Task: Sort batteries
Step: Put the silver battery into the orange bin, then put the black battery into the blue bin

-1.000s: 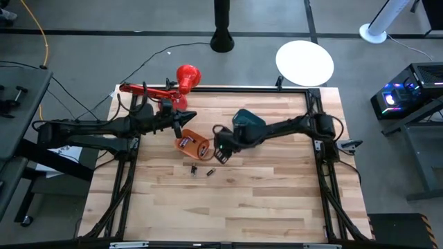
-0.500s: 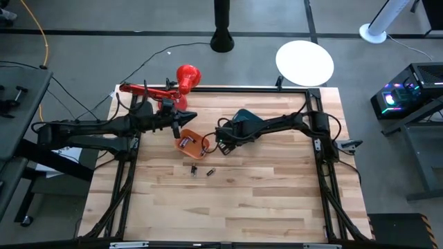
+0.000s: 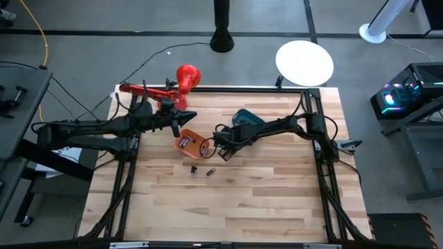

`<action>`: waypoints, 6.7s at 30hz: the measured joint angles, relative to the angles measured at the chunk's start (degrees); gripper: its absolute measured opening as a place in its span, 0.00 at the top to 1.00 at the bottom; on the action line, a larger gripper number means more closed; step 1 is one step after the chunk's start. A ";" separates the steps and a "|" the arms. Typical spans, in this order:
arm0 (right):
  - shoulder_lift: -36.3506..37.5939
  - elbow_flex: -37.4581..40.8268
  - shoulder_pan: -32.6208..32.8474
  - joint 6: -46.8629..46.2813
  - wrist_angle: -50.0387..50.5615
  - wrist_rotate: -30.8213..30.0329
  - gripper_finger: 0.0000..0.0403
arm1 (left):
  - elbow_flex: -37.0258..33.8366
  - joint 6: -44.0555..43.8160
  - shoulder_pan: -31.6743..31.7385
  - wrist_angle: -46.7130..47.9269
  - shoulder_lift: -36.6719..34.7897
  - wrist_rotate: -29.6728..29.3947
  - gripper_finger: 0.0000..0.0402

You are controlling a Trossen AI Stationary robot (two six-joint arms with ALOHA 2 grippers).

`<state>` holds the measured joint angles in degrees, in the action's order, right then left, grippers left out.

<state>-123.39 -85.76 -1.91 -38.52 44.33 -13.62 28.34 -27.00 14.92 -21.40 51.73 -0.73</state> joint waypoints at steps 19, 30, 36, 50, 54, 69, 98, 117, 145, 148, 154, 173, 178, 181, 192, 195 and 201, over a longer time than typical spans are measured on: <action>7.88 0.26 1.49 5.18 -32.82 9.12 0.98 | 0.09 -0.37 -0.04 -5.07 -9.67 -2.71 1.00; 5.98 0.35 0.10 4.28 -37.24 10.32 0.71 | 0.09 -0.82 -0.94 5.95 -10.32 -3.18 1.00; 9.32 0.35 -2.02 6.41 -31.82 17.31 0.52 | 0.04 0.56 -2.04 12.17 -11.52 -2.82 1.00; 25.36 0.33 -0.79 13.92 0.34 10.87 0.49 | -0.87 -3.22 -15.55 42.47 -15.23 -2.05 1.00; 25.16 0.35 1.99 13.33 2.74 8.07 0.49 | -1.11 -7.07 -26.40 42.16 -8.55 -2.25 1.00; 25.33 0.35 2.73 7.20 16.06 1.47 0.49 | 10.14 -24.59 -38.79 35.77 23.23 -15.08 0.90; 52.39 0.37 0.03 11.63 35.37 -12.89 0.49 | 18.42 -55.22 -29.63 51.64 43.38 -11.15 0.57; 54.10 0.39 0.06 13.04 36.68 -13.22 0.49 | 25.34 -50.09 -34.47 69.41 35.20 -16.93 0.93; 54.07 0.39 0.04 -8.32 28.65 -14.94 0.49 | 34.07 16.81 -2.91 19.43 38.86 -7.15 0.93; 54.05 0.39 0.03 -9.39 25.78 -15.61 0.49 | 38.84 19.50 -1.20 15.17 46.60 -2.92 0.93; 54.05 0.39 0.02 -9.47 23.24 -17.18 0.49 | 50.35 20.51 -0.27 13.05 59.78 -0.70 0.92; 54.05 0.39 0.02 -1.61 24.34 -17.20 0.49 | 58.80 18.24 -6.77 53.07 51.91 7.81 0.48; 54.03 0.39 0.02 -0.04 24.82 -16.57 0.49 | 45.08 9.64 -18.74 46.66 43.87 -0.56 0.53; 54.03 0.39 0.02 0.01 25.19 -16.12 0.49 | 37.47 3.35 -25.52 44.81 42.49 -6.84 0.55; 54.03 0.39 0.02 2.72 25.32 -15.89 0.49 | 35.35 -1.98 -30.73 43.62 49.79 -11.46 0.55; 54.03 0.39 0.02 2.92 25.32 -15.90 0.49 | 35.42 -5.77 -30.64 45.03 51.89 -11.08 0.55; 54.03 0.39 0.02 3.60 25.75 -15.95 0.49 | 35.53 -13.36 -30.75 48.35 55.61 -7.85 0.55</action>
<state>-69.36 -85.36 -1.89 -34.92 70.08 -29.56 63.87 -40.35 -15.84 26.95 107.34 -8.58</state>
